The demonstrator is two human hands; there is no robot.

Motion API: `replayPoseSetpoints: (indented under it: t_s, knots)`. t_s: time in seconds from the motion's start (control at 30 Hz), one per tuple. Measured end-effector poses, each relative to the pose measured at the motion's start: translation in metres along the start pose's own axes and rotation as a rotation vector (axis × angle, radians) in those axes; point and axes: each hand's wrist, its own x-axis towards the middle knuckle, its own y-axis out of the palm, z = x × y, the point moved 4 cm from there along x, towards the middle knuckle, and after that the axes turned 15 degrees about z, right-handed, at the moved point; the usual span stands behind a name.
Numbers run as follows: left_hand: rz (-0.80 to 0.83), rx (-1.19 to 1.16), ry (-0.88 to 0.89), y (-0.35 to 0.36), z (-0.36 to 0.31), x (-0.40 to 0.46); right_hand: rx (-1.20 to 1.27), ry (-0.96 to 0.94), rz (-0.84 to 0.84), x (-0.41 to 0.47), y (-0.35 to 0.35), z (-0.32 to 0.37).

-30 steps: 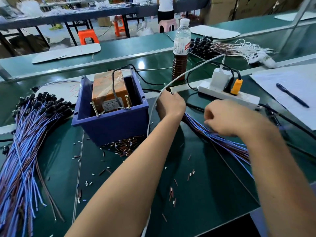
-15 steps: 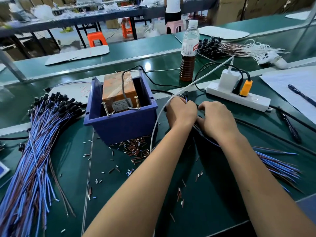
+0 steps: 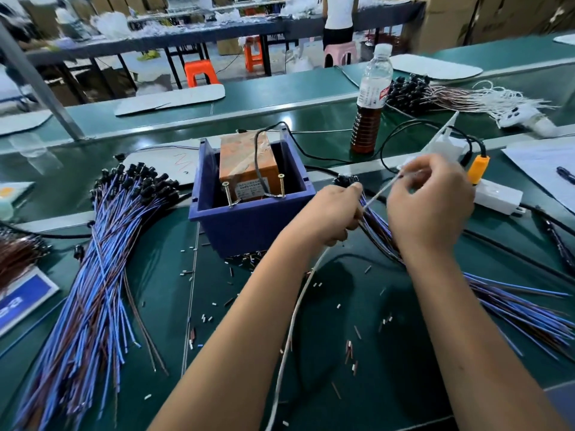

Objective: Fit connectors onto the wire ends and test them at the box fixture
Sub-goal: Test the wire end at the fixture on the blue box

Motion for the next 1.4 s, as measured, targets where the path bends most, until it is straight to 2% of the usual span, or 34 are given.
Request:
replayPoseSetpoints:
  t_s: [0.07,0.2,0.3,0.4,0.5,0.57,0.63,0.7,0.77,0.9,1.03,1.1,1.17,1.2,1.23,1.3,1.37,1.4]
  knots:
    - [0.090,0.075,0.026,0.000,0.005,-0.023,0.111,-0.140,-0.038,-0.009,0.001,0.026]
    - [0.344,0.190,0.041,-0.011,0.025,-0.076,0.208,-0.394,0.099,-0.036,0.025,0.078]
    - [0.321,0.145,0.051,-0.051,0.047,-0.113,0.291,-0.485,0.164,-0.065,0.044,0.113]
    - [0.044,0.027,-0.029,-0.104,0.079,-0.147,0.408,-0.468,0.355,-0.110,0.076,0.147]
    - [-0.429,-0.064,-0.214,-0.157,0.119,-0.169,0.380,-0.422,0.703,-0.152,0.121,0.171]
    - [-0.824,0.012,-0.352,-0.188,0.140,-0.182,0.339,-0.345,0.882,-0.164,0.148,0.180]
    - [-1.108,0.182,-0.525,-0.205,0.156,-0.195,0.345,-0.268,0.976,-0.169,0.167,0.187]
    - [-1.167,0.193,-0.627,-0.213,0.169,-0.202,0.347,-0.235,1.039,-0.175,0.182,0.193]
    - [-1.114,0.222,-0.676,-0.220,0.177,-0.201,0.316,-0.235,1.107,-0.183,0.194,0.199]
    - [-1.091,0.218,-0.691,-0.229,0.178,-0.200,0.223,-0.236,1.221,-0.192,0.208,0.199]
    - [-1.123,0.193,-0.675,-0.232,0.177,-0.200,0.269,-0.172,1.226,-0.191,0.208,0.189]
    - [-1.235,0.141,-0.567,-0.230,0.171,-0.200,0.344,-0.157,1.151,-0.187,0.201,0.187]
    - [-1.357,-0.060,-0.296,-0.224,0.159,-0.199,0.425,-0.208,0.994,-0.178,0.188,0.192]
    - [-1.360,-0.218,-0.120,-0.221,0.152,-0.195,0.465,-0.238,0.921,-0.174,0.181,0.196]
    - [-1.312,-0.403,0.058,-0.218,0.144,-0.188,0.502,-0.259,0.874,-0.170,0.175,0.200]
    - [-1.117,-0.802,0.400,-0.211,0.126,-0.177,0.557,-0.265,0.867,-0.164,0.166,0.209]
    - [-0.929,-1.081,0.635,-0.202,0.107,-0.167,0.610,-0.245,0.905,-0.158,0.158,0.213]
    - [-0.876,-1.156,0.696,-0.197,0.097,-0.164,0.644,-0.246,0.908,-0.153,0.153,0.213]
